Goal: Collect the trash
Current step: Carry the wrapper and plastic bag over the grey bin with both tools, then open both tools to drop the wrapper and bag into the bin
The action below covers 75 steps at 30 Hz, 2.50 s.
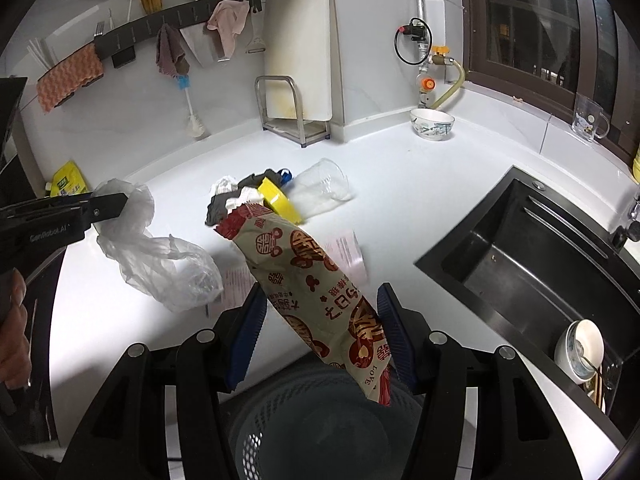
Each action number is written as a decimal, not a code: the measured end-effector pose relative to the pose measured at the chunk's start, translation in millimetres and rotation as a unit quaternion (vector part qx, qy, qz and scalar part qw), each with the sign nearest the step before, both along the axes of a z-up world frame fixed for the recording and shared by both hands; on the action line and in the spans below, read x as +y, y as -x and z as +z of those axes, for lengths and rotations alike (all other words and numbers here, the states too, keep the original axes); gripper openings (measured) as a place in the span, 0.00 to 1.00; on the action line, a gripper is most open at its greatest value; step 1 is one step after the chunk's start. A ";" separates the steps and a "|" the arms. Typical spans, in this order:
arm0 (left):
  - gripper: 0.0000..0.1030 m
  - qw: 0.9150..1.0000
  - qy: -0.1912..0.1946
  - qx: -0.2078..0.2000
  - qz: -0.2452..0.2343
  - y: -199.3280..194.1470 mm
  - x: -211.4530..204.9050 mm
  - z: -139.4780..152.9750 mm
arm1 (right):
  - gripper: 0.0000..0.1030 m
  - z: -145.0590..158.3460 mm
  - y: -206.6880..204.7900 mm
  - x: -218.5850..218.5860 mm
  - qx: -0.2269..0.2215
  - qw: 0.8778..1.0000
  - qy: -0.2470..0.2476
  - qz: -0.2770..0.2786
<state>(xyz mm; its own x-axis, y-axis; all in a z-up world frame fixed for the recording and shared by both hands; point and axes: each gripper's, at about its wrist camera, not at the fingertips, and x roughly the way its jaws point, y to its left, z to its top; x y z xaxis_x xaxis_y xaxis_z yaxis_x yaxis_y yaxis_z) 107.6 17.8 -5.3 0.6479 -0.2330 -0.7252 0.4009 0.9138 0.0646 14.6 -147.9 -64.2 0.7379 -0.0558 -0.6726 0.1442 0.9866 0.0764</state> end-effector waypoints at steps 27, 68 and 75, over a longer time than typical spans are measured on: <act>0.31 0.999 -0.002 0.032 0.023 144.2 -62.1 -43.2 | 0.54 -46.5 96.7 -49.5 0.071 0.995 -0.028 0.058; 0.38 0.991 -0.021 0.118 0.053 147.1 -85.0 -153.8 | 0.54 -148.5 84.9 -62.0 0.178 0.978 -0.076 0.072; 0.60 0.992 -0.023 0.108 0.065 146.6 -79.3 -149.3 | 0.71 -147.8 81.5 -62.5 0.182 0.978 -0.078 0.071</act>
